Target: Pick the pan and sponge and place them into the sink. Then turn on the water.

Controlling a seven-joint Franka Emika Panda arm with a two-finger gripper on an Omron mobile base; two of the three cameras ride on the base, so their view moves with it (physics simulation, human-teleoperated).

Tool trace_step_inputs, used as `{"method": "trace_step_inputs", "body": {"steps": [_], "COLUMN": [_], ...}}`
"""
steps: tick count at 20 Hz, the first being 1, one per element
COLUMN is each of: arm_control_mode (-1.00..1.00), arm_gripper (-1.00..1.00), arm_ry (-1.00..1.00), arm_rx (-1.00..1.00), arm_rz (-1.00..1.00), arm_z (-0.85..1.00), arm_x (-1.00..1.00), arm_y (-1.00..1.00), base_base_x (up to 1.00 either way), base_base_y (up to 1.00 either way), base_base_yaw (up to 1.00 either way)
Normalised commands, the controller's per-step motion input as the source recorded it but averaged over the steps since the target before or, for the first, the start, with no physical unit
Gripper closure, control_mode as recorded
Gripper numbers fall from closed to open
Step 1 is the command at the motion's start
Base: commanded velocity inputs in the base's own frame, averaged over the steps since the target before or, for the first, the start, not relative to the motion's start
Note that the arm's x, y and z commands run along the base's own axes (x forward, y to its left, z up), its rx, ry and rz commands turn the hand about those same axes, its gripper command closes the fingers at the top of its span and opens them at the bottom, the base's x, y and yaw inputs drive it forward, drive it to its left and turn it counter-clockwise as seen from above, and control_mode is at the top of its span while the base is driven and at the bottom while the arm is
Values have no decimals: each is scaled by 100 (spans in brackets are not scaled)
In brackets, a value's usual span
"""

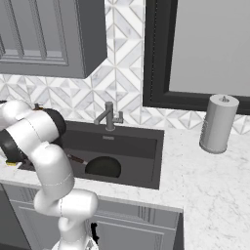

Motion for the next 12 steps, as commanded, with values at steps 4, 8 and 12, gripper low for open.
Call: {"method": "trace_step_inputs", "body": {"steps": [4, 8, 12], "arm_control_mode": [-100, -100, -100], "arm_gripper": [-100, -100, -100], "arm_ry": [2, 3, 1], "arm_rx": [0, 0, 0], "arm_rz": [0, 0, 0], "arm_z": [-20, -24, -28], "arm_x": [0, 0, 0], "arm_y": [15, 9, 12], "base_base_x": [0, 0, 0], "base_base_y": [0, 0, 0], "base_base_yaw": [0, 0, 0]}}
